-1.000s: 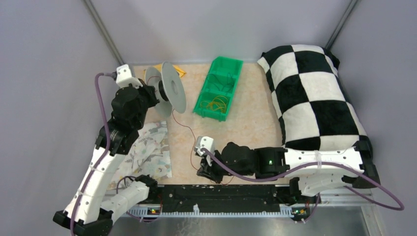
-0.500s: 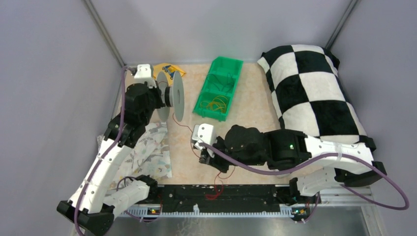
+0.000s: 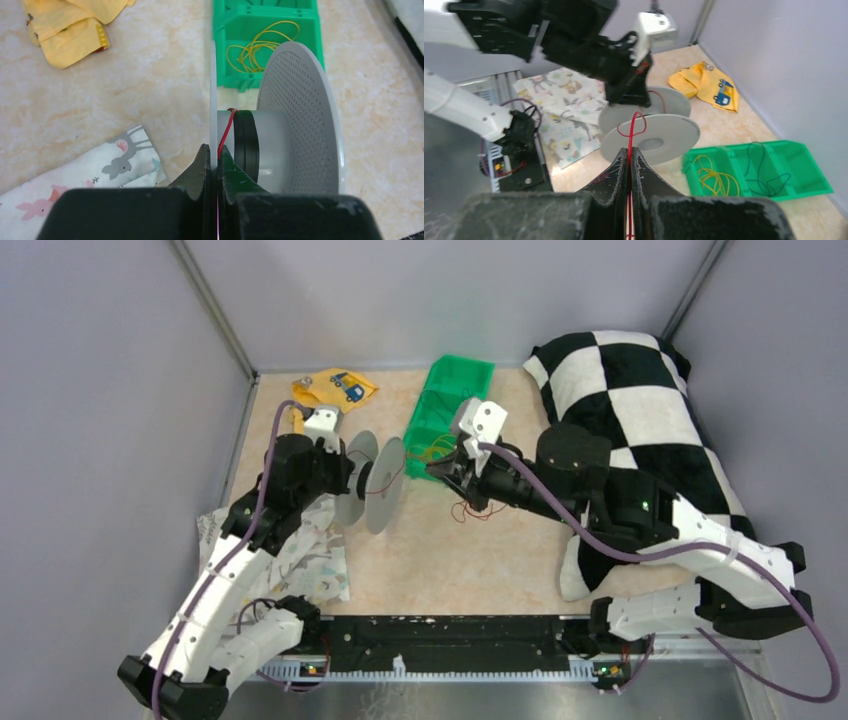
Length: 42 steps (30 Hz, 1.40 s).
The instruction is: Wrap the cables
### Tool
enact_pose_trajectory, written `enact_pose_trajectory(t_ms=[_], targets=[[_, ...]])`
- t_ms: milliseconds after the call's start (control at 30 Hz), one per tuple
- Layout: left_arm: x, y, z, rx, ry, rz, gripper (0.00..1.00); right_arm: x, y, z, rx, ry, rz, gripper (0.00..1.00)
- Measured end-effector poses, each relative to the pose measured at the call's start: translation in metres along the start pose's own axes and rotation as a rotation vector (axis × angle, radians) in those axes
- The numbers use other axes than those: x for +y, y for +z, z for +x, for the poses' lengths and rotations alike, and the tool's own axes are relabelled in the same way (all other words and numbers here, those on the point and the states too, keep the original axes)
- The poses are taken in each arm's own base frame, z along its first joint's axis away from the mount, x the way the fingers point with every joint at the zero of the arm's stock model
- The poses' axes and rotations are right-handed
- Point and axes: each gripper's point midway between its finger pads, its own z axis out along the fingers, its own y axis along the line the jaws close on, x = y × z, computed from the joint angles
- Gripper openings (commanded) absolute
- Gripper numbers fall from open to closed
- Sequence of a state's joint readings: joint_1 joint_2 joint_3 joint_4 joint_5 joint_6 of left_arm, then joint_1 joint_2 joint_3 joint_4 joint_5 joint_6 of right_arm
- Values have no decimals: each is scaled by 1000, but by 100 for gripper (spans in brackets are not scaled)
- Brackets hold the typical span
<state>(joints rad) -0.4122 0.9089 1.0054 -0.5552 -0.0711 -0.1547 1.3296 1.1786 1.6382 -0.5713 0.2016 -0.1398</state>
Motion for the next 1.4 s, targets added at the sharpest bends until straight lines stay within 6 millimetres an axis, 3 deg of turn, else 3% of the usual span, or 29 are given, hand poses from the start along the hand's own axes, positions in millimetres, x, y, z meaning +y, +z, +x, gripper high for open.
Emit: enact_pose_trajectory(t_ms=[167,267,467,667,767,967,1167,1233,1400], targets=[[-15,-17,-3,-41,52,109,0,-49,26,19,25,42,77,0],[-23,-19,10,-24,91,170,0,-89,44,49,89,82,142,0],[-37,-22,38,52,164,289,0,-125,74,105,209,160,178,0],[-47,-37,39,11,218,369,0,-179,67,150,273,277,286,0],[-52,-47,37,-30,245,410,0,-191,59,183,329,324,330,0],[-72,-74,23,-145,290,533,0,-165,61,252,450,431,257,0],[-92,-109,-12,-274,277,636,0,-117,55,308,476,575,153,0],[-99,-122,-32,-314,249,665,0,-102,51,310,457,600,127,0],[-112,-138,-78,-391,155,708,0,-67,58,279,313,596,38,0]])
